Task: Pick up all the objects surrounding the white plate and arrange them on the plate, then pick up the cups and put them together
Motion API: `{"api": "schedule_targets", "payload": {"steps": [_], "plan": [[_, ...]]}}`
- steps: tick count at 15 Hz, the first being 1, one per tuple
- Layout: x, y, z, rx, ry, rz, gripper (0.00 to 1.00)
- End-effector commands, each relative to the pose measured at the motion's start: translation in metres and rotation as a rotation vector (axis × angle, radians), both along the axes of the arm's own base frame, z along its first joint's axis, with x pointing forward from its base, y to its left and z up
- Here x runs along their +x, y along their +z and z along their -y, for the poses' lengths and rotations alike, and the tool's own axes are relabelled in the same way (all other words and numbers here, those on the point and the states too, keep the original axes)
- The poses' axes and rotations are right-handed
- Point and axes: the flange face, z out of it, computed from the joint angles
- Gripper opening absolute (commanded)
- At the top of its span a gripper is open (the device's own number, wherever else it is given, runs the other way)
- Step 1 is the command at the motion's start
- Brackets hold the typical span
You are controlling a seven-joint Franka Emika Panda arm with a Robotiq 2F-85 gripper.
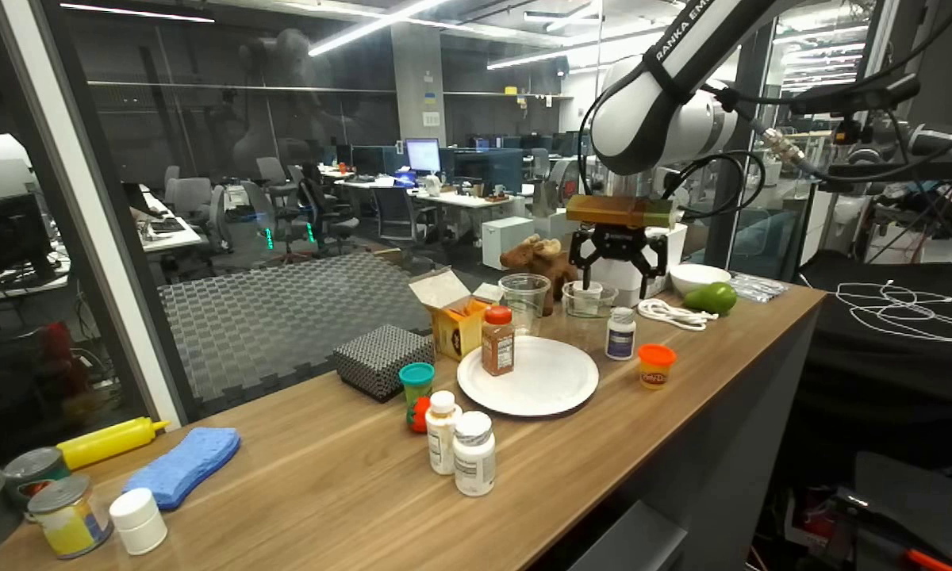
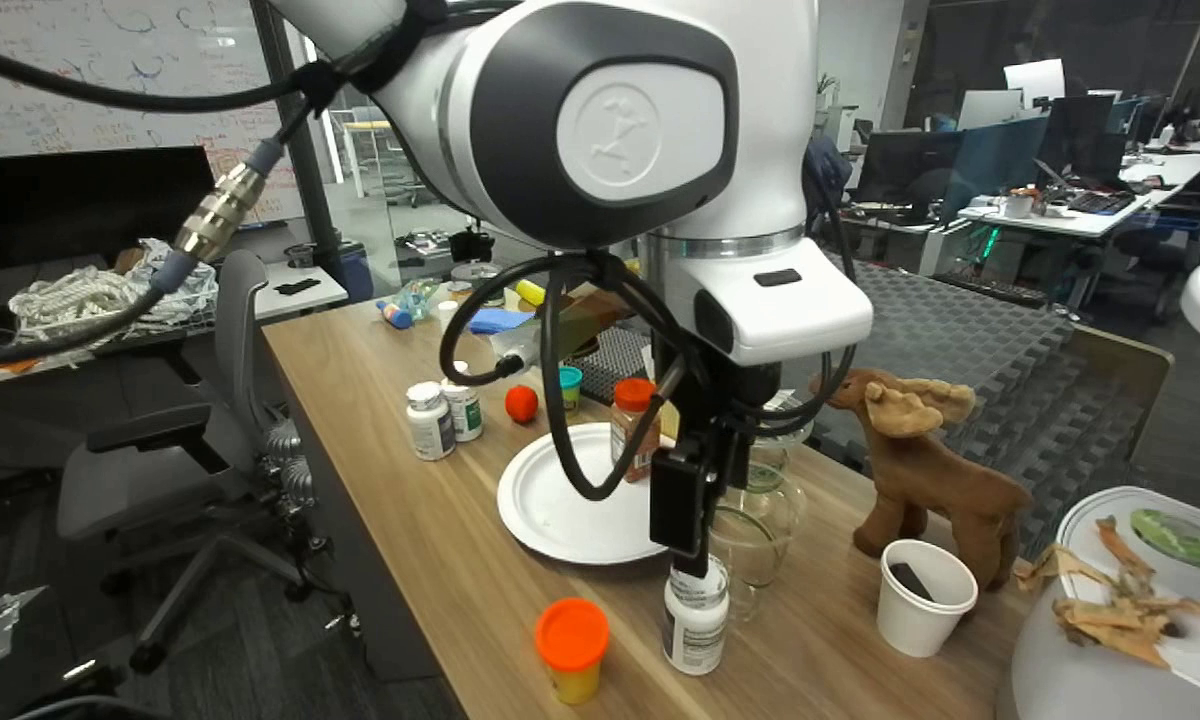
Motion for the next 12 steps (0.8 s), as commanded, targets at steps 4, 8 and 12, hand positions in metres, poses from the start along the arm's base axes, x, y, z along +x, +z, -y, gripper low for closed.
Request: {"api": "schedule_targets", "payload": {"steps": [4, 8, 12], "plan": [[0.015, -0.018, 0.009, 0.032, -0.042, 0.013, 1.00], [0.020, -0.019, 0.012, 0.032, -0.055, 0.020, 0.58], [0.020, -0.013, 0.016, 0.016, -0.060, 0.025, 0.27]]}}
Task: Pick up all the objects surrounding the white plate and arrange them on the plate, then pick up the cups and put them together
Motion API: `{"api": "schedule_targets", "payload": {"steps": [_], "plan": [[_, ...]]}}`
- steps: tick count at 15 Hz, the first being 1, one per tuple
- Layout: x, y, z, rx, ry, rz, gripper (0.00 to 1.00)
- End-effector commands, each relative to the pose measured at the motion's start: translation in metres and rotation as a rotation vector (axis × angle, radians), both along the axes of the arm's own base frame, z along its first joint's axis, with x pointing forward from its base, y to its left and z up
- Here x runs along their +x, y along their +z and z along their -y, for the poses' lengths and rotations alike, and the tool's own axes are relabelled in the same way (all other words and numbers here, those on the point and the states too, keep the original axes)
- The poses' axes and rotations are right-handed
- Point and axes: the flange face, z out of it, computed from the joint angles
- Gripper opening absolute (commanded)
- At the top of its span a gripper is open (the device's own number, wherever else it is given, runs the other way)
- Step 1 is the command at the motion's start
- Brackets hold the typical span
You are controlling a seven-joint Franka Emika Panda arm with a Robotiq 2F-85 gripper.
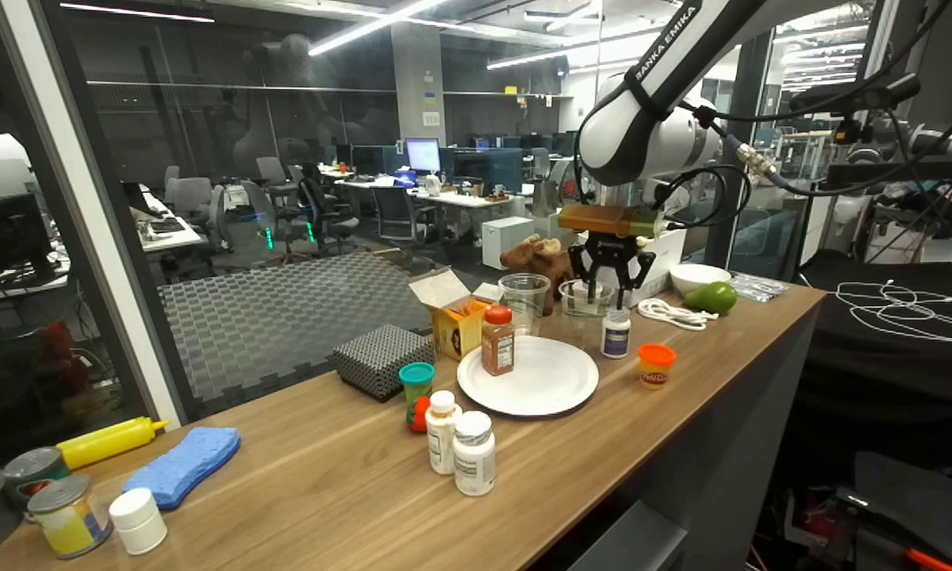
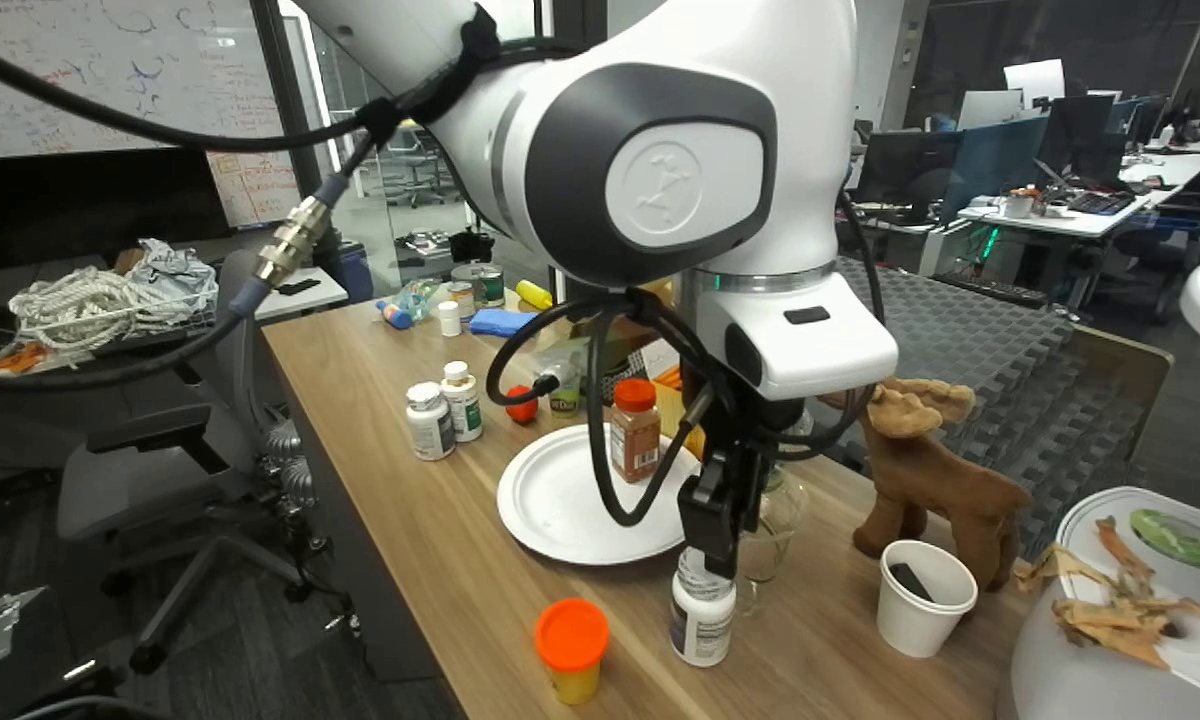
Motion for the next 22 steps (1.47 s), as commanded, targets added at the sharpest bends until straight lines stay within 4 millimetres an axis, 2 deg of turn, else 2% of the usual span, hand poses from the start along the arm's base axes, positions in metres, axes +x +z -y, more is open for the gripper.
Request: {"api": "schedule_targets", "payload": {"steps": [1, 3, 4, 10, 14, 17, 22], "plan": [[0.004, 0.005, 0.005, -0.005, -0.010, 0.021, 0.19], [0.004, 0.003, 0.006, -0.006, -0.013, 0.020, 0.04], [0.004, 0.002, 0.005, -0.003, -0.012, 0.021, 0.01], [0.008, 0.016, 0.001, -0.018, -0.002, 0.047, 0.02], [-0.001, 0.038, 0.001, -0.038, -0.021, 0.088, 0.02], [-0.016, 0.059, 0.003, -0.047, -0.051, 0.133, 0.02], [-0.048, 0.110, 0.005, -0.071, -0.109, 0.265, 0.02]]}}
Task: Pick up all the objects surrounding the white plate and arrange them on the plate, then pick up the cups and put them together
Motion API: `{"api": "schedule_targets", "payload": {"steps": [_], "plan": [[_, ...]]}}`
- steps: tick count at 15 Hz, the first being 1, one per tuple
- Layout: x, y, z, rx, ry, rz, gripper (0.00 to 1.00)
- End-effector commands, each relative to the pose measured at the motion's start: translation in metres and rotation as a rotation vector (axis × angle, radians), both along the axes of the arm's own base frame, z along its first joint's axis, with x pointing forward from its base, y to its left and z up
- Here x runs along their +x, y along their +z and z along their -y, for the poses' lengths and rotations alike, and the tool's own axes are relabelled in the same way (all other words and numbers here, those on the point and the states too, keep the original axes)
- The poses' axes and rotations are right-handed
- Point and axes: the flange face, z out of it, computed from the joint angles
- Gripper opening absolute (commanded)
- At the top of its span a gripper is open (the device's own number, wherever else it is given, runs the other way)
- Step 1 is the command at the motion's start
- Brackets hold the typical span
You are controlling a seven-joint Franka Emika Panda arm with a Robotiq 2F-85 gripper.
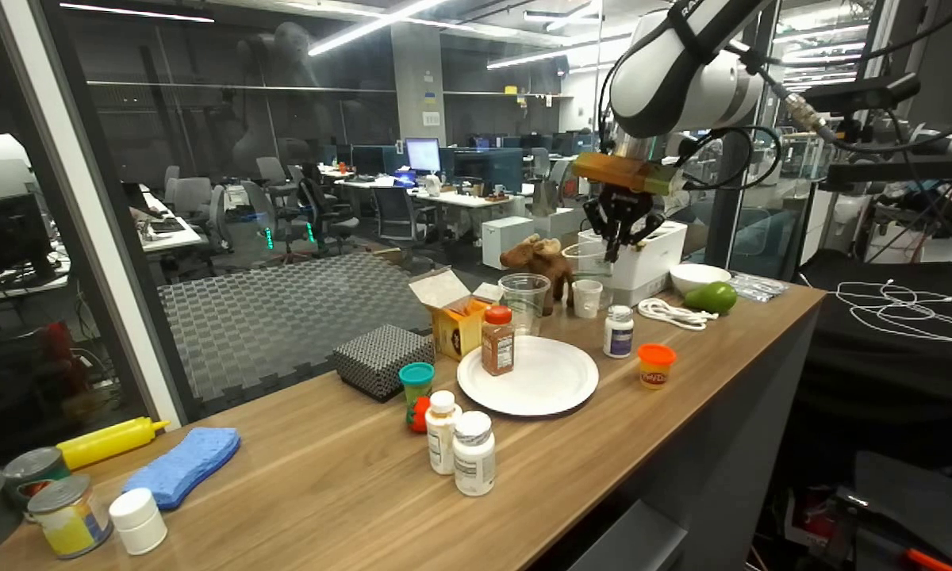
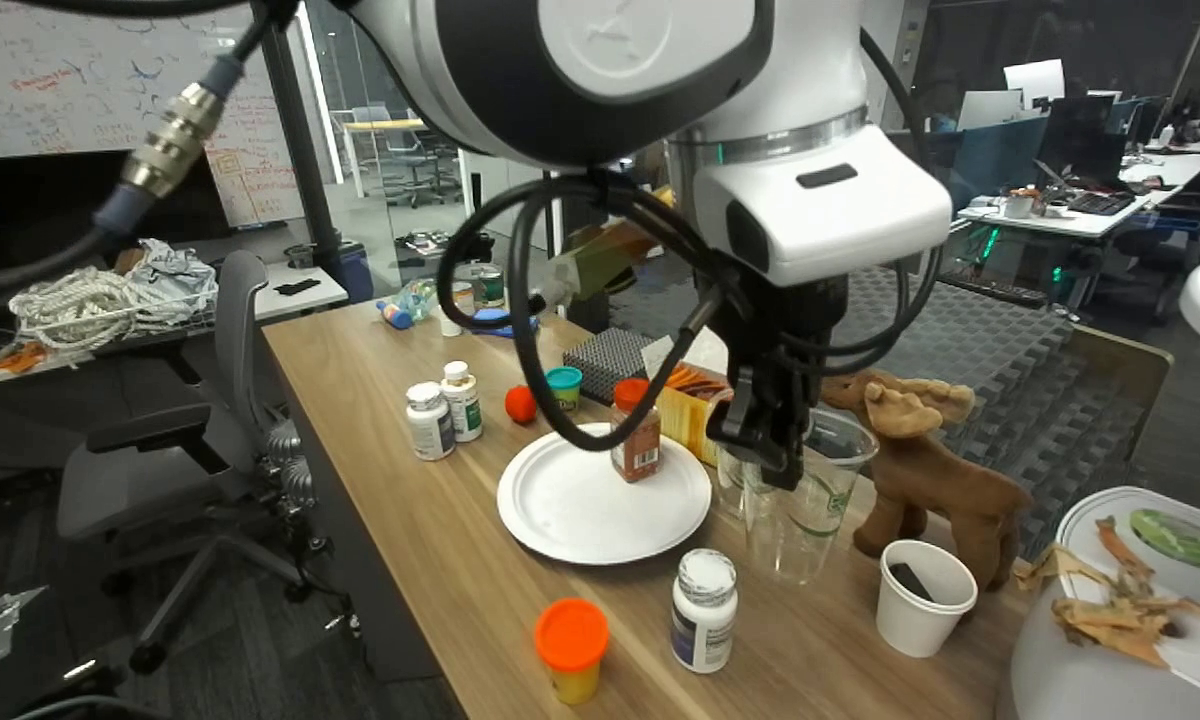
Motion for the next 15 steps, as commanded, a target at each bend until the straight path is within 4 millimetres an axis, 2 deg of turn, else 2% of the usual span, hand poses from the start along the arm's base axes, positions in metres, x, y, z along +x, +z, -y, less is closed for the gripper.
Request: {"api": "schedule_targets", "payload": {"steps": [1, 3, 7, 9, 13, 15], "plan": [[-0.031, 0.049, -0.010, -0.025, -0.033, 0.135, 0.02], [-0.034, 0.074, -0.016, -0.034, -0.029, 0.209, 0.02], [-0.018, 0.110, -0.036, -0.021, 0.009, 0.319, 0.02], [-0.005, 0.114, -0.052, 0.005, 0.032, 0.343, 0.02], [0.019, 0.100, -0.080, 0.068, 0.074, 0.330, 0.02], [0.027, 0.091, -0.086, 0.081, 0.083, 0.316, 0.02]]}}
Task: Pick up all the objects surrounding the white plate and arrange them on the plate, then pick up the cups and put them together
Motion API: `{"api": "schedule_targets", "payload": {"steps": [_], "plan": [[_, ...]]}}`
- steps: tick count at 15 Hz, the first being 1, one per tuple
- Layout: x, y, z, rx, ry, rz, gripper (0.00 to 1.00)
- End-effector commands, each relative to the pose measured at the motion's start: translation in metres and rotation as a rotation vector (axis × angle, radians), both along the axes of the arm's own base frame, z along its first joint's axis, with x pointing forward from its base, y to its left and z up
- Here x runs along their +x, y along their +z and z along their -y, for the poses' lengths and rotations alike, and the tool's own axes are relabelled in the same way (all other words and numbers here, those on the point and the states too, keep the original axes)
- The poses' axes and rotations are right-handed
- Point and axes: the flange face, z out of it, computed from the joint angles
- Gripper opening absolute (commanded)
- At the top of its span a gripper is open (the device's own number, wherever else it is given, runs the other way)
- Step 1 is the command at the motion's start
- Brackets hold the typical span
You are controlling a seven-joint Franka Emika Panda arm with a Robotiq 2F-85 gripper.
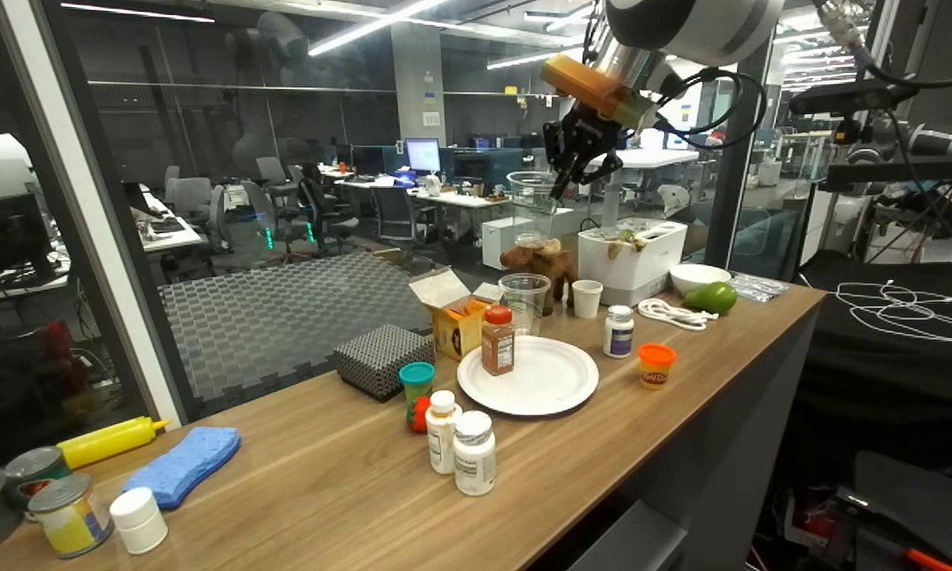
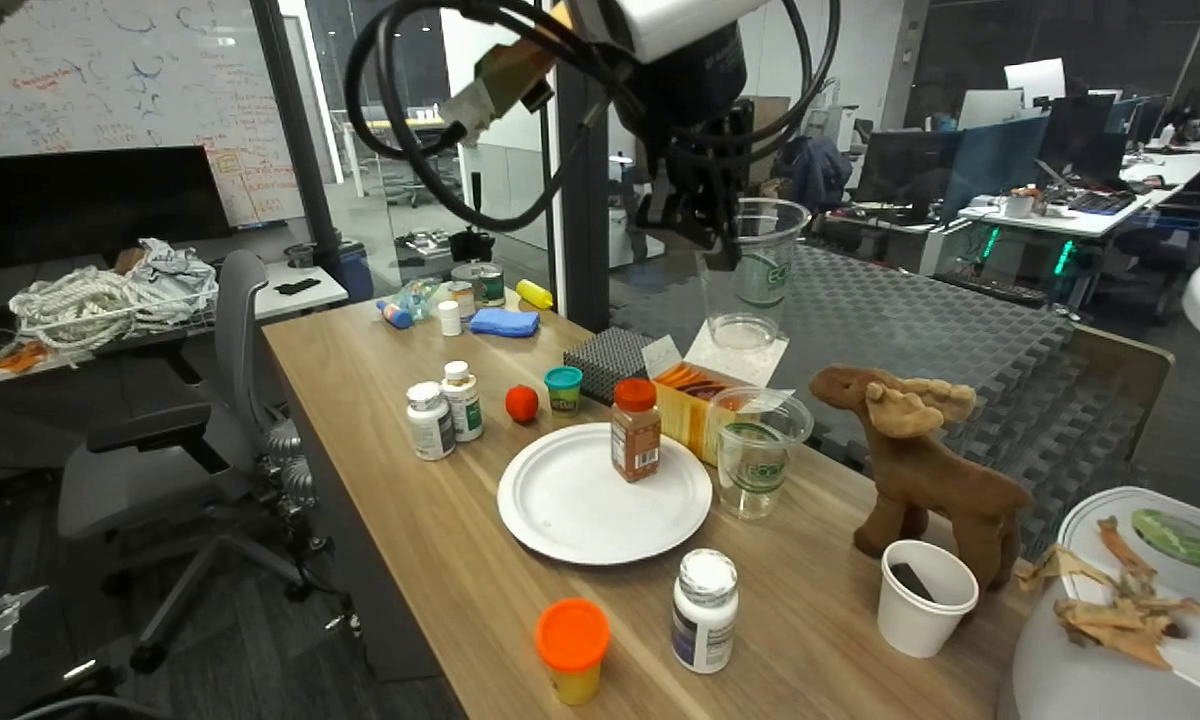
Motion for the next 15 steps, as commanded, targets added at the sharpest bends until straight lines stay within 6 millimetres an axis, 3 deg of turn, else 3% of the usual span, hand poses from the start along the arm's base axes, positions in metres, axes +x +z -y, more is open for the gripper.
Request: {"api": "schedule_targets", "payload": {"steps": [1, 15], "plan": [[0.020, -0.007, -0.007, 0.014, 0.026, 0.007, 0.02], [0.052, -0.059, 0.009, -0.006, 0.011, -0.093, 0.02]]}}
